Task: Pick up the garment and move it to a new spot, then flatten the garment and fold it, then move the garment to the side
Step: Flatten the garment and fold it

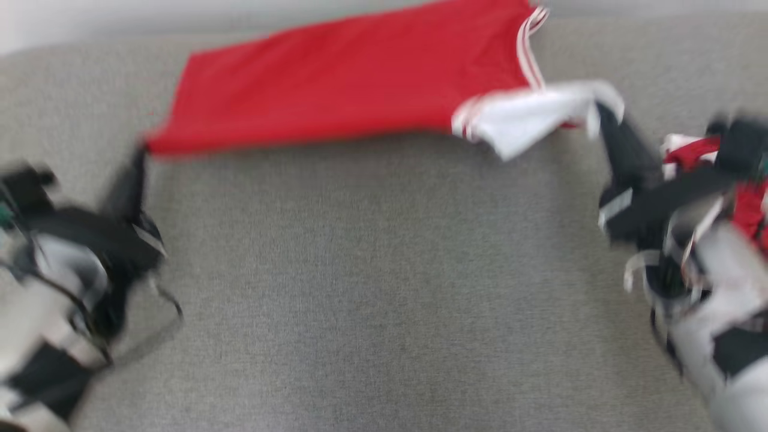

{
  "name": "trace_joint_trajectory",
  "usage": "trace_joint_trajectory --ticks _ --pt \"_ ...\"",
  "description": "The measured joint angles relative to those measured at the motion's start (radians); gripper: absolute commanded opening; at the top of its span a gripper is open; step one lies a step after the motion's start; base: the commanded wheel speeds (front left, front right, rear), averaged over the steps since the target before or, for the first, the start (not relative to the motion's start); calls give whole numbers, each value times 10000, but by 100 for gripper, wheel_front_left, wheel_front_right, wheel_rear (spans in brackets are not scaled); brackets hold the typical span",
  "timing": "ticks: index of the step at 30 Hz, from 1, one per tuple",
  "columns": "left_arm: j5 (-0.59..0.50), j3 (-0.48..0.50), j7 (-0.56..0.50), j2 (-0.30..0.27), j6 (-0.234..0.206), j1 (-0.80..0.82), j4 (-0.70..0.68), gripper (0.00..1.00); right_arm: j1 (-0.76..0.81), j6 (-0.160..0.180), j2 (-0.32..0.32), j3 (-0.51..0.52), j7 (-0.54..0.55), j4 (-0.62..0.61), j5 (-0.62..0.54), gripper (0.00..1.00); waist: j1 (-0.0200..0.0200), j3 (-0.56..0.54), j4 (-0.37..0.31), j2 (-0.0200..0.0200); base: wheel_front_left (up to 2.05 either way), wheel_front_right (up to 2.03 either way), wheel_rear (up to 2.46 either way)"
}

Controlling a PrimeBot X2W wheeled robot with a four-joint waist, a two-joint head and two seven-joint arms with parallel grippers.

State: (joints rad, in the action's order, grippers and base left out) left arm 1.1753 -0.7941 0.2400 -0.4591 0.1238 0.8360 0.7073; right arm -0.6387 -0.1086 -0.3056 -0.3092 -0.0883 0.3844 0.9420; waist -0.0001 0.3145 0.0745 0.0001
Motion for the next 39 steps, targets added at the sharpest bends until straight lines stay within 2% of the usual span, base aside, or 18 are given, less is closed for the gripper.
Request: trace_joint_trajectory --ticks 11,19,24,31,39 --pt "-153 -846 75 665 -35 -2987 -717 0 4356 -59 -224 -213 -265 -1197 675 0 -3 -1611 -186 -3 0 0 0" --pt "-468 -1055 79 307 -546 -4434 -761 0 6668 -58 -617 -63 -347 -1720 1122 0 -2 -2805 -113 -2 0 0 0" --pt "-529 -1009 88 -255 -765 -5218 -1218 0 7766 33 -796 -157 -75 -2290 1275 0 -3 -3472 -57 -4 0 0 0" --pt "-495 -1271 86 -182 -1062 -6307 -1710 0 8979 514 -947 -159 107 -2612 1503 0 -3 -3929 -52 -3 0 0 0" --pt "-878 -1486 86 -94 -1530 -6450 -1822 0 8982 1057 -1262 -577 460 -2800 867 0 1 -3726 -123 -3 0 0 0"
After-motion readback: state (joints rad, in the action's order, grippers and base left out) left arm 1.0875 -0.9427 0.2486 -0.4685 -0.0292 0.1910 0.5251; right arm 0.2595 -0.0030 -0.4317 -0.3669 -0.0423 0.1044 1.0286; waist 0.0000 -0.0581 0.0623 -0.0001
